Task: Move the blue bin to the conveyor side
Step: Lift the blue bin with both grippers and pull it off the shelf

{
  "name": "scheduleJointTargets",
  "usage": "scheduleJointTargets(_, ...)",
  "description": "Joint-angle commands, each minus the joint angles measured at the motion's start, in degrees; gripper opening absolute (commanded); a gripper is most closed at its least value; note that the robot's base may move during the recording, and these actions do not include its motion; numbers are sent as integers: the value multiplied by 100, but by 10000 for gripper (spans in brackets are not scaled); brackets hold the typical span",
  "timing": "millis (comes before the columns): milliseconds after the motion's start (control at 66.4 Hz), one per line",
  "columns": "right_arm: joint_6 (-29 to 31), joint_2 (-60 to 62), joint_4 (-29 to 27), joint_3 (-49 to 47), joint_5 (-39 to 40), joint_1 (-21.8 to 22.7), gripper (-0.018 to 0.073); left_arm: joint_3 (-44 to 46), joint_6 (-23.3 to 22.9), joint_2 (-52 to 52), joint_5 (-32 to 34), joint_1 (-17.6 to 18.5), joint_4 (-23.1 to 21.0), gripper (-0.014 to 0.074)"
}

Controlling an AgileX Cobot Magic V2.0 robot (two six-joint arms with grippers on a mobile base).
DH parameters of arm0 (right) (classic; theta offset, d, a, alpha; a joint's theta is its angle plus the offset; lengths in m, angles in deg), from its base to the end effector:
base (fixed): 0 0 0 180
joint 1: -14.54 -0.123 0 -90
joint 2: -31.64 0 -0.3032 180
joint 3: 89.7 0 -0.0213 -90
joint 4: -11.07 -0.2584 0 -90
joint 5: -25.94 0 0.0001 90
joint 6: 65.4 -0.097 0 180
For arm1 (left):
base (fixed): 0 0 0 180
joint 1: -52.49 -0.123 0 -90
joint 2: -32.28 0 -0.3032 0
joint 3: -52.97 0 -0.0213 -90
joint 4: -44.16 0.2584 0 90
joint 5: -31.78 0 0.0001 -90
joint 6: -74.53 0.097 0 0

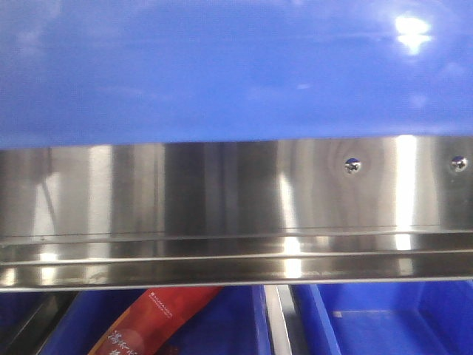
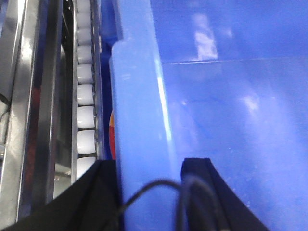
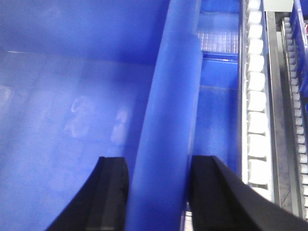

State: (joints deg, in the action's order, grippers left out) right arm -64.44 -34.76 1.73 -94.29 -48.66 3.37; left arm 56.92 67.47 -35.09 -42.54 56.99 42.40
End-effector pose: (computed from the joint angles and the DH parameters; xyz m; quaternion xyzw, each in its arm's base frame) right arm 0.1565 0.0464 0.4724 -0.1068 0.9193 0.1135 0.3614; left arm 0.1693 -0.0162 0.4657 -0.0194 0.9325 -0.0515 0.3571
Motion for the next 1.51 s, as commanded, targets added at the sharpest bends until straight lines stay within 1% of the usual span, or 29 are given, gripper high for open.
scheduleJointTargets(0,155,138,327,-74,463,9,-77,54,42,208,436,-12,176,-17)
scheduleJointTargets(286,155,213,359,-31,463,9,-77,-40,42,502,436,-12,211,-17)
scheduleJointTargets(1491,155,215,359,-31,463,9,-77,-40,42,484,436,-12,221,-17)
